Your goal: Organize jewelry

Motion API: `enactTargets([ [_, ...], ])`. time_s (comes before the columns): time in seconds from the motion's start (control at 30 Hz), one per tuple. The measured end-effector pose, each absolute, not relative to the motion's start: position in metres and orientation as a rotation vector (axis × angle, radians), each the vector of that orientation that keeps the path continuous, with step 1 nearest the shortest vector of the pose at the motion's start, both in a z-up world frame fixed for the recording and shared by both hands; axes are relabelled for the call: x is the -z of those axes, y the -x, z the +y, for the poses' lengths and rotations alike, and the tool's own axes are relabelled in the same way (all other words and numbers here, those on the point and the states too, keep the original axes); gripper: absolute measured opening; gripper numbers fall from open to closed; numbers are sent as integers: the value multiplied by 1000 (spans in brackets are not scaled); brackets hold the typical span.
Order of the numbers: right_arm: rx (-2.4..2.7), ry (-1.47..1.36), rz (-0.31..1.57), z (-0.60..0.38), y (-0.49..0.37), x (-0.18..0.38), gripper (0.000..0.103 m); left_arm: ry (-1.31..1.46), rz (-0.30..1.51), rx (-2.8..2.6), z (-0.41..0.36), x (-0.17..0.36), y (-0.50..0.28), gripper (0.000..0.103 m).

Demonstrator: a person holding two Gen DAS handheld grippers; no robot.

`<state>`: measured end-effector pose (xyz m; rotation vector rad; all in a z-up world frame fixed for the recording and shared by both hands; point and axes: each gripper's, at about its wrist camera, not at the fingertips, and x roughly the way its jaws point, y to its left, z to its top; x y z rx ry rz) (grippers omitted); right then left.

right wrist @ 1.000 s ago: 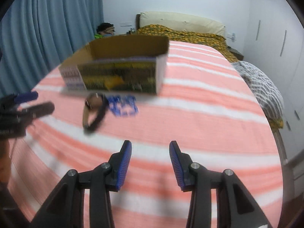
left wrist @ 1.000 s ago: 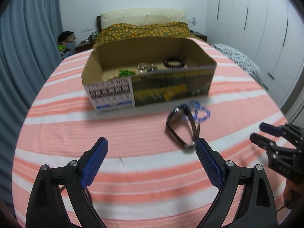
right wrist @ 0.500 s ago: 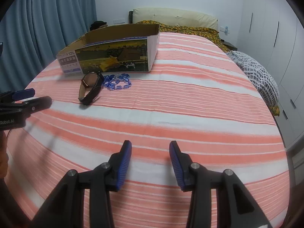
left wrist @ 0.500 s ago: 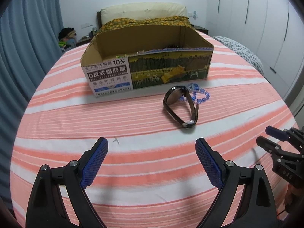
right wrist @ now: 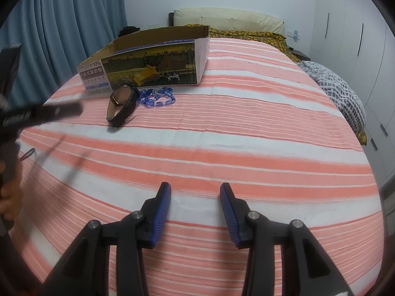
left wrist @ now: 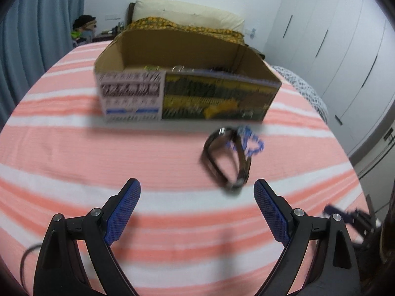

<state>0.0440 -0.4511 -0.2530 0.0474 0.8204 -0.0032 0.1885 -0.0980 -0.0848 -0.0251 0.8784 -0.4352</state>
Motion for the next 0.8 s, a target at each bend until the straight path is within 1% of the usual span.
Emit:
enactTargets([
  [0.17, -2, -62, 813, -453, -40, 252, 42, -21, 918, 404, -118, 99, -220, 93],
  [0.37, 2, -67, 816, -457, -37, 252, 42, -121, 961, 343, -133, 122, -236, 88],
  [0.43, 3, -69, 824, -458, -37, 254, 42, -165, 947, 332, -140, 124, -235, 88],
  [0.47, 4, -71, 826, -459, -38, 255, 42, -175, 941, 336, -142, 123, -234, 85],
  [0.5, 4, -74, 828, -459, -39, 255, 42, -175, 933, 347, -142, 122, -232, 77],
  [0.53, 3, -75, 829, -459, -39, 255, 42, -175, 926, 353, -143, 122, -231, 72],
  [0.6, 1, -76, 833, -459, -42, 256, 42, -176, 907, 361, -141, 119, -227, 47],
  [0.63, -1, -77, 834, -459, -42, 256, 42, -173, 903, 365, -139, 119, -226, 40],
  [0.67, -3, -80, 836, -459, -43, 256, 42, -164, 900, 373, -137, 118, -224, 30],
  [0.7, -5, -82, 838, -460, -44, 256, 42, -154, 897, 379, -133, 117, -222, 22],
  [0.73, -7, -85, 840, -460, -46, 256, 42, -147, 896, 382, -131, 117, -221, 19],
  [0.77, -12, -90, 842, -460, -47, 256, 42, -137, 896, 382, -126, 117, -220, 12],
  [0.8, -17, -95, 844, -460, -49, 255, 42, -132, 897, 378, -121, 118, -221, 9],
])
